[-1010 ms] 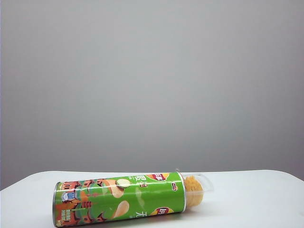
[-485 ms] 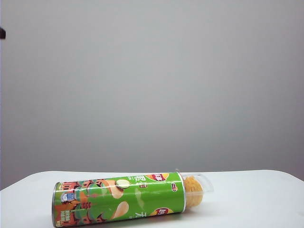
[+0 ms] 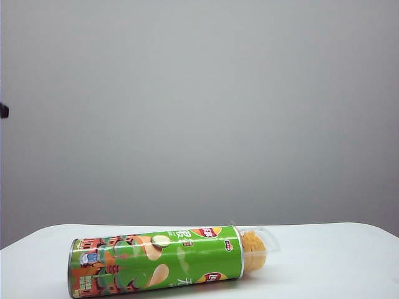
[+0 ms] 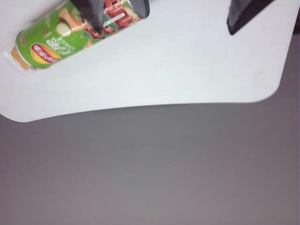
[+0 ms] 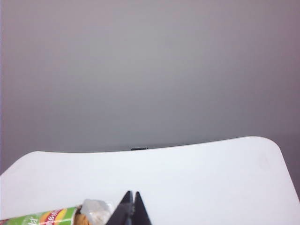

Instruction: Pick up the green tub of chips from the desk, pull out the transparent container with the chips inside partially, and then place the chips back on the desk.

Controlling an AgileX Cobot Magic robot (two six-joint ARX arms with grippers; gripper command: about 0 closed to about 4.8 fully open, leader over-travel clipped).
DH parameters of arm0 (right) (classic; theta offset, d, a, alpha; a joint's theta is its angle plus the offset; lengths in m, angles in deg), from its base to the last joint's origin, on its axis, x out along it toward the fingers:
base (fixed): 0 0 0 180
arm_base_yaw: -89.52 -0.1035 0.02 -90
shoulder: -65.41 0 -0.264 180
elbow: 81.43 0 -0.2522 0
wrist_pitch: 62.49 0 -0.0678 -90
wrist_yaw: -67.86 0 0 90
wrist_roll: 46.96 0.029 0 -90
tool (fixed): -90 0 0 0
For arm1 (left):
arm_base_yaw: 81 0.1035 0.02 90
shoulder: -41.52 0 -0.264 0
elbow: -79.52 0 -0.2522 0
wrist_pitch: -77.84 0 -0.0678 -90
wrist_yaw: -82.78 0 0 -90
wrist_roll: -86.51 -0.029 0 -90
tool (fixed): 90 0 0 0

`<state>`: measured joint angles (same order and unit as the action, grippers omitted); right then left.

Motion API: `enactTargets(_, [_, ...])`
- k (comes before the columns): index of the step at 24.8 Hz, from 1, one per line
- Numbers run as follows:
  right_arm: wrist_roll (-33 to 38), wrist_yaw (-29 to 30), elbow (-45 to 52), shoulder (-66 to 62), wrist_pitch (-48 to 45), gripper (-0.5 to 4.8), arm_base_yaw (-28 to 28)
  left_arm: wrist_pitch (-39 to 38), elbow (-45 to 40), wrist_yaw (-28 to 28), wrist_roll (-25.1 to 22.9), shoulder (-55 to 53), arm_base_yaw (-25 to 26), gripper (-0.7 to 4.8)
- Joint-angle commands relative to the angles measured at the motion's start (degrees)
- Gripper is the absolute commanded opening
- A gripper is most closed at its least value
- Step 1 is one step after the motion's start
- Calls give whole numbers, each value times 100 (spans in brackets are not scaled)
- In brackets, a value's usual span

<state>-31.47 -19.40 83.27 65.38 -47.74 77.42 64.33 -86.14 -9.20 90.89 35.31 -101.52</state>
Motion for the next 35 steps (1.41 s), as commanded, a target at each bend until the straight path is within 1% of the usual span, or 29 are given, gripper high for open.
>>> enactTargets(1, [-11,-33,92,4,-127,-3,0,203,-24,479,68,-9,442,335])
enactTargets(3, [-13,-37,149,4,-79,-3,0,337,7,706,57,-7,688,335])
enactTargets(5, [-28,-85,149,4,22,-3,0,317,26,715,57,-4,732,335])
enactTargets(6, [-35,-210,149,4,85,-3,0,304,26,708,52,-4,732,335])
enactTargets(9, [-35,-533,149,4,245,-4,0,234,17,527,46,-4,732,335])
enactTargets(11, [-59,-588,149,4,393,-3,2,20,9,258,-11,2,732,335])
enactTargets(12, [-59,-586,149,4,452,-4,2,-81,-26,214,-70,2,732,334])
enactTargets(14, [-59,-588,149,4,605,-3,2,-372,-24,59,-87,2,732,325])
enactTargets(16, [-63,-590,149,2,754,-3,2,-586,-24,31,-94,4,732,317])
enactTargets(19, [-79,-691,149,-22,946,-3,2,-844,-24,-57,-94,4,732,282])
enactTargets(21, [-79,-713,149,-15,944,-1,2,-1049,-24,-492,-98,-2,732,275])
enactTargets(22, [-76,-713,149,-17,942,-1,2,-1047,-24,-479,-109,-2,734,265])
enactTargets(23, [-76,-710,149,-15,940,-1,0,-1047,-24,-461,-129,0,732,236])
enactTargets(24, [-76,-699,149,-15,929,-1,0,-1049,-24,-433,-170,-2,732,186])
enactTargets(26, [-74,-695,149,-15,927,-1,0,-1049,-24,-391,-297,-2,732,39])
enactTargets(27, [-72,-682,149,-15,927,-1,0,-1051,-24,-354,-345,-2,732,-14])
enactTargets(29, [-72,-645,149,-13,927,-1,-4,-1078,-24,-160,-501,-4,732,-5])
enactTargets(32, [-72,-651,149,-11,925,-1,-2,-1080,-24,-114,-442,-4,732,-5])
enactTargets(35, [-72,-669,149,-11,922,-1,-2,-1091,-22,63,-433,-2,732,0])
